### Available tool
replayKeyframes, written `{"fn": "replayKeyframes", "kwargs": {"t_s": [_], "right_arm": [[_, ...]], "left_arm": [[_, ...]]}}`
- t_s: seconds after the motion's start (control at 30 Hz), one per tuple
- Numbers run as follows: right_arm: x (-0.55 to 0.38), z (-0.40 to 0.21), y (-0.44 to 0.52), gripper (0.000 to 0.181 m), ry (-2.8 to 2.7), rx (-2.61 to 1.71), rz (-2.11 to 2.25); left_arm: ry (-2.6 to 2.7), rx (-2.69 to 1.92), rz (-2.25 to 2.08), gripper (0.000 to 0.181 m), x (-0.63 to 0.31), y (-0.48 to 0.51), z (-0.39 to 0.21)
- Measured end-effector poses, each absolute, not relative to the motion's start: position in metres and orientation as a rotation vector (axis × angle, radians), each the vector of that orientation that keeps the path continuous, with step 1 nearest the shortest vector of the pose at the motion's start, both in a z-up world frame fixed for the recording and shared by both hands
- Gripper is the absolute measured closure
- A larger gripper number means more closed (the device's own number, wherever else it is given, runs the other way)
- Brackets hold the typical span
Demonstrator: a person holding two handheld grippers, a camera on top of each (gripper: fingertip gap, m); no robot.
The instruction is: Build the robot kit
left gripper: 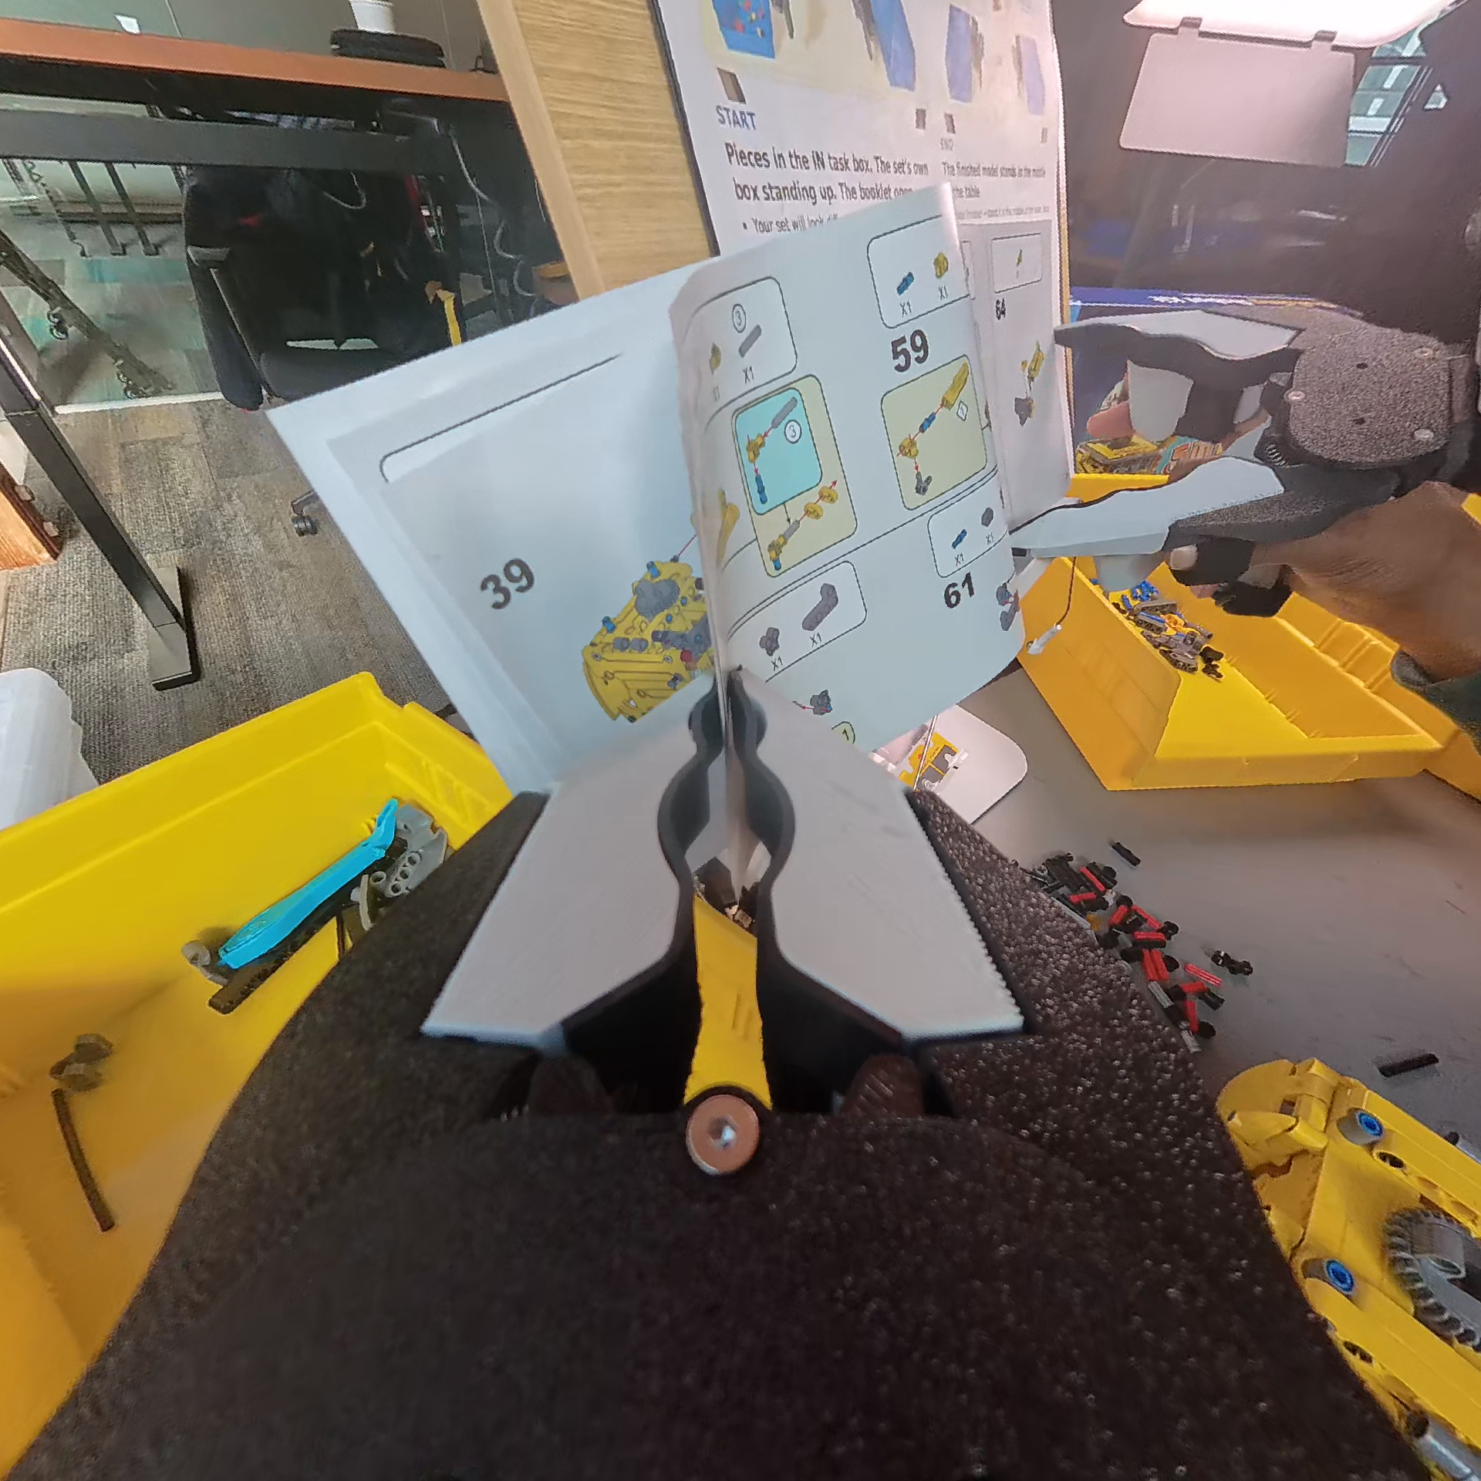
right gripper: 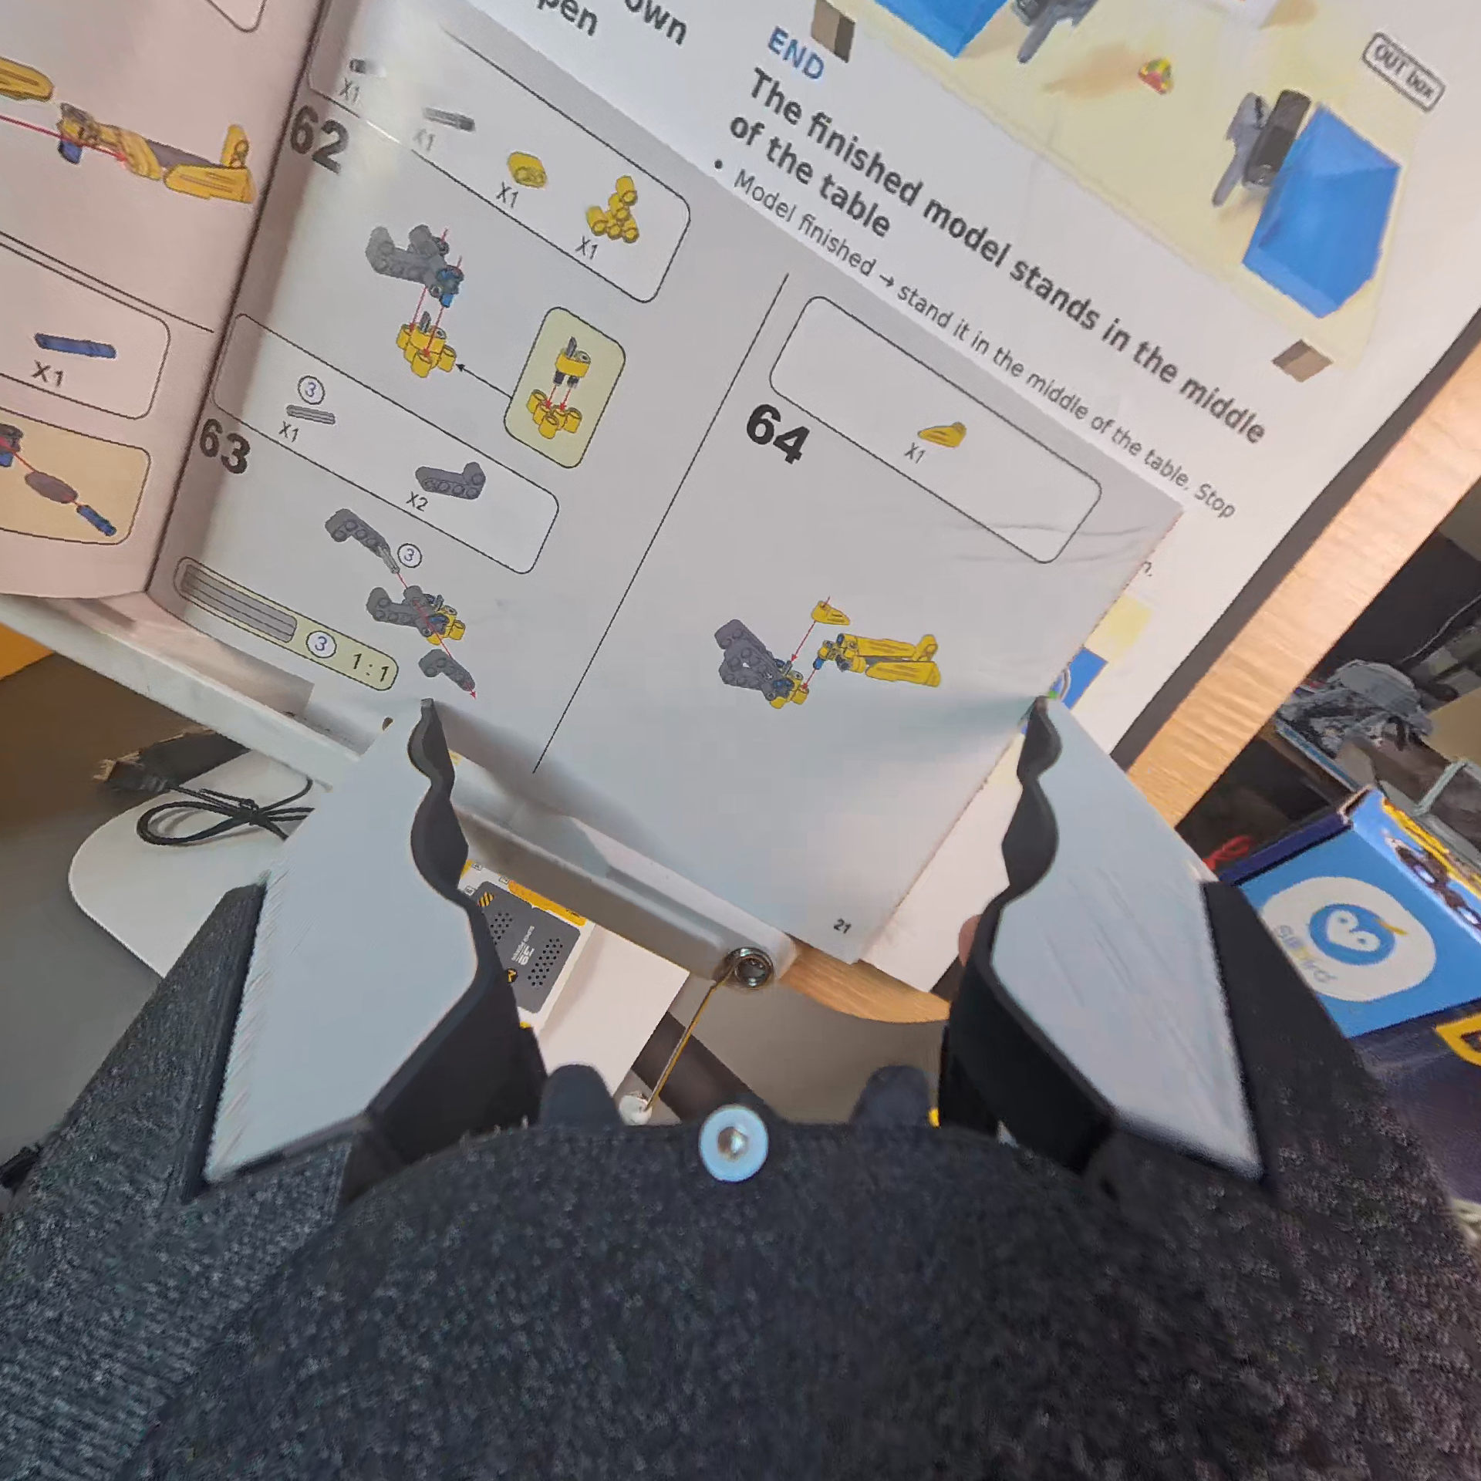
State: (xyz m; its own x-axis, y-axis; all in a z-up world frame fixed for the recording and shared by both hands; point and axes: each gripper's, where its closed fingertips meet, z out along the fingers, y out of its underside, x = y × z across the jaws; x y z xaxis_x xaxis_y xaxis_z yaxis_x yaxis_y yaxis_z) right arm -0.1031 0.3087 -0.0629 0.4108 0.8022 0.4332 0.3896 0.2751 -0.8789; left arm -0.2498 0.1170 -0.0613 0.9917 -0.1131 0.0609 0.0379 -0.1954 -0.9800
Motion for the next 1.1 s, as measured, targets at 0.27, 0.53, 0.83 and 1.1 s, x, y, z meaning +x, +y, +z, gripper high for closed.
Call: {"fn": "replayKeyframes", "kwargs": {"t_s": [0.27,0.53,0.83,1.1], "right_arm": [[-0.104,-0.063,0.309,0.044,-1.197,-1.314,0.406],[-0.102,-0.062,0.311,0.051,-1.208,-1.321,0.391],[-0.09,-0.055,0.311,0.137,-1.193,-1.315,0.387],[-0.092,-0.033,0.302,0.078,-1.192,-1.282,0.398]], "left_arm": [[0.062,-1.776,-0.145,0.181,-0.247,0.12,-0.066],[0.064,-1.781,-0.145,0.181,-0.246,0.122,-0.068],[0.075,-1.782,-0.14,0.181,-0.242,0.123,-0.067],[0.074,-1.767,-0.141,0.181,-0.243,0.12,-0.061]]}}
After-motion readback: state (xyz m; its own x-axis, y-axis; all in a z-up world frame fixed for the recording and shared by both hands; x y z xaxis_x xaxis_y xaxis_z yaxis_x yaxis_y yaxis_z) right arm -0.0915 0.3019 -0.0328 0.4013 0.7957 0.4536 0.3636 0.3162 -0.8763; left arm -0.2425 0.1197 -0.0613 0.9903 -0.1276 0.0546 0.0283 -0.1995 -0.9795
